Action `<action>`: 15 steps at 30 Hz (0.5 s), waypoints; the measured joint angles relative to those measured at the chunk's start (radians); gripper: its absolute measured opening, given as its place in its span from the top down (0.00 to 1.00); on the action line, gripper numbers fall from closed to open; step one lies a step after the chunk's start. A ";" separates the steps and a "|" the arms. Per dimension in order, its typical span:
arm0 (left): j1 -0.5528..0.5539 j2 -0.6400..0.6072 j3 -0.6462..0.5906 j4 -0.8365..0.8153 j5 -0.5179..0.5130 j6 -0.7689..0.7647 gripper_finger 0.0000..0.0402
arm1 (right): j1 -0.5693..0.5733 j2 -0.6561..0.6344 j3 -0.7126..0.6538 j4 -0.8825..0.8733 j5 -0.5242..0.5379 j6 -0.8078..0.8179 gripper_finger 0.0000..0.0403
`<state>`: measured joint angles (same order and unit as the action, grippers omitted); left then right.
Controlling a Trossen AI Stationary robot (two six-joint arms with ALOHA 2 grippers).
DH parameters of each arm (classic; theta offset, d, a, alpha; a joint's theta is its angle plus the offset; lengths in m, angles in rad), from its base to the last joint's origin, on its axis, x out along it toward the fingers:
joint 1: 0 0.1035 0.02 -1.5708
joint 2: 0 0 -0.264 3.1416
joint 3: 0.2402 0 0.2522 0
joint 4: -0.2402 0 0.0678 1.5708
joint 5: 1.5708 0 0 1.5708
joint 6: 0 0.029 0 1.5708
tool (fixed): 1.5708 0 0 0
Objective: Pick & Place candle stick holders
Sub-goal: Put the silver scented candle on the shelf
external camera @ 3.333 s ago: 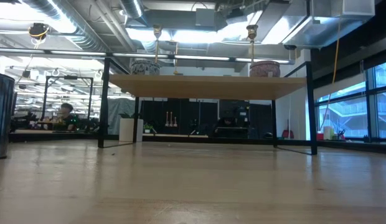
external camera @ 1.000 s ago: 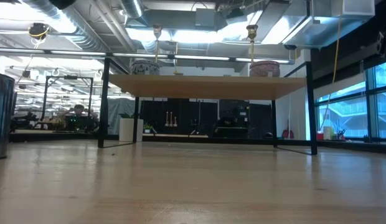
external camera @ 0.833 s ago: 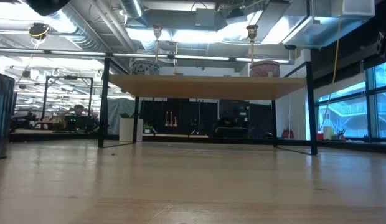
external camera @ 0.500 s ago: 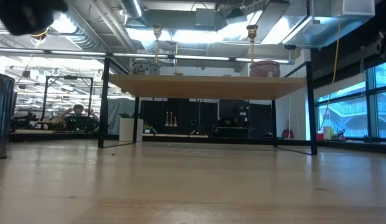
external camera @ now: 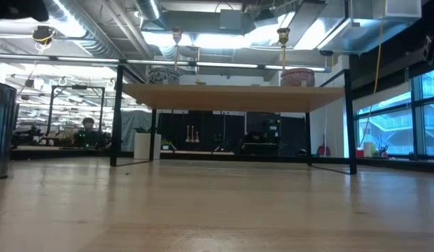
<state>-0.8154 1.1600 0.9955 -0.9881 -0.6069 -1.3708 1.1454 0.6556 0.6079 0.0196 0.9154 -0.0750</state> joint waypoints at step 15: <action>0.078 0.247 0.098 -0.062 0.543 0.096 1.00 | 0.000 0.000 0.000 0.000 0.000 0.000 1.00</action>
<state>-0.7375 1.4066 1.0935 -1.0504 -0.0640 -1.2752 1.1454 0.6556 0.6079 0.0196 0.9154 -0.0750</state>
